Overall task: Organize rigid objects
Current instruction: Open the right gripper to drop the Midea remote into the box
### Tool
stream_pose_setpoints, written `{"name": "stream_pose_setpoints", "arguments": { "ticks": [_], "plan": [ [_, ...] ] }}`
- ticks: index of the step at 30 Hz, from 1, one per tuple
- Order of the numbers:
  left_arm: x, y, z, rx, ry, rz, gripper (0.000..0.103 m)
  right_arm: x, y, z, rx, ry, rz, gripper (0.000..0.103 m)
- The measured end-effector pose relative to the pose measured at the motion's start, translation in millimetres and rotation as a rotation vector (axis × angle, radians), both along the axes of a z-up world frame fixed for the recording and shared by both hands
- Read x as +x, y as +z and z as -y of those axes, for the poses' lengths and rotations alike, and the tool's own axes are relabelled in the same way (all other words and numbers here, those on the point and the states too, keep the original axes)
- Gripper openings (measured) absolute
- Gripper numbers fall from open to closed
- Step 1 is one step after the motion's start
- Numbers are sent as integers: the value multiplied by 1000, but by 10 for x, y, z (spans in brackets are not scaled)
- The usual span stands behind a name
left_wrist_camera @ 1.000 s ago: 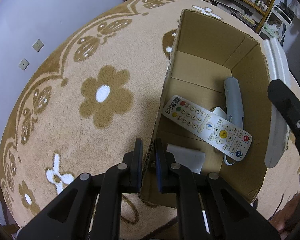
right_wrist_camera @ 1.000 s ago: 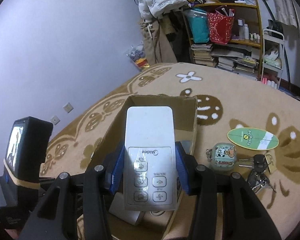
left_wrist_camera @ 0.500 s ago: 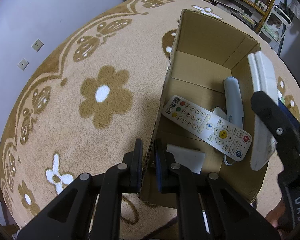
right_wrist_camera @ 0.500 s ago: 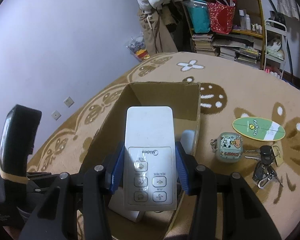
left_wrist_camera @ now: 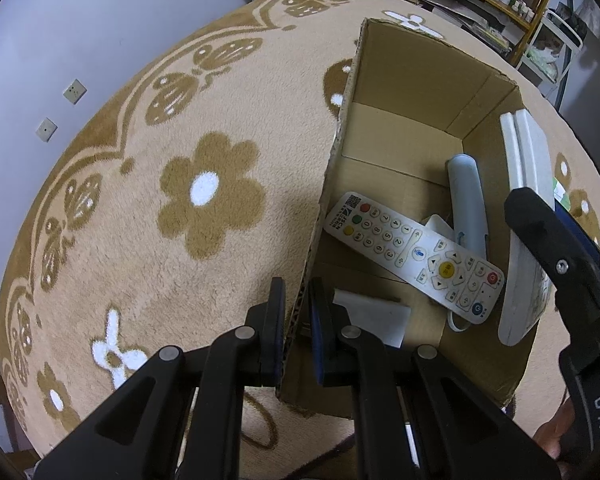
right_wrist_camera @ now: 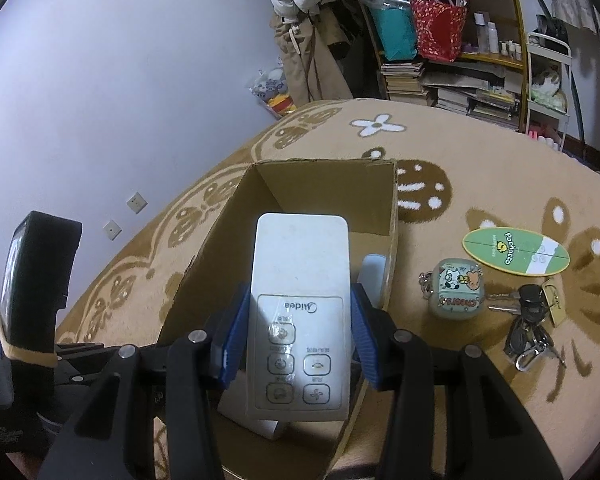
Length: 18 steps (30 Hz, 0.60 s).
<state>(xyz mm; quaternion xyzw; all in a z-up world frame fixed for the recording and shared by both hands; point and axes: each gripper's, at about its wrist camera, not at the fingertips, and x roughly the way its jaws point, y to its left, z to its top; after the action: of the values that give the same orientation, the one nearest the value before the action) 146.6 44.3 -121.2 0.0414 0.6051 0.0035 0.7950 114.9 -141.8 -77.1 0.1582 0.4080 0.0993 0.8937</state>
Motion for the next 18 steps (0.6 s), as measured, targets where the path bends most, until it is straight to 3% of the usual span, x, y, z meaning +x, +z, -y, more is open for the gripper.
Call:
{"name": "stream_pose_setpoints", "arguments": {
  "ticks": [7,9,15,18],
  "plan": [
    [4,15,-5,-3,-4,3,11,-84,181,104,39,-26,56,55],
    [5,16,-12,-5,-1,3,11,-113,228,156,17,-49,81,72],
    [5,15,5,0,-4,3,11,-167,282,388,-111,-149,118,93],
    [5,14,7,0,-4,3,11,-166,234,555,-173,-200,105,97]
  ]
}}
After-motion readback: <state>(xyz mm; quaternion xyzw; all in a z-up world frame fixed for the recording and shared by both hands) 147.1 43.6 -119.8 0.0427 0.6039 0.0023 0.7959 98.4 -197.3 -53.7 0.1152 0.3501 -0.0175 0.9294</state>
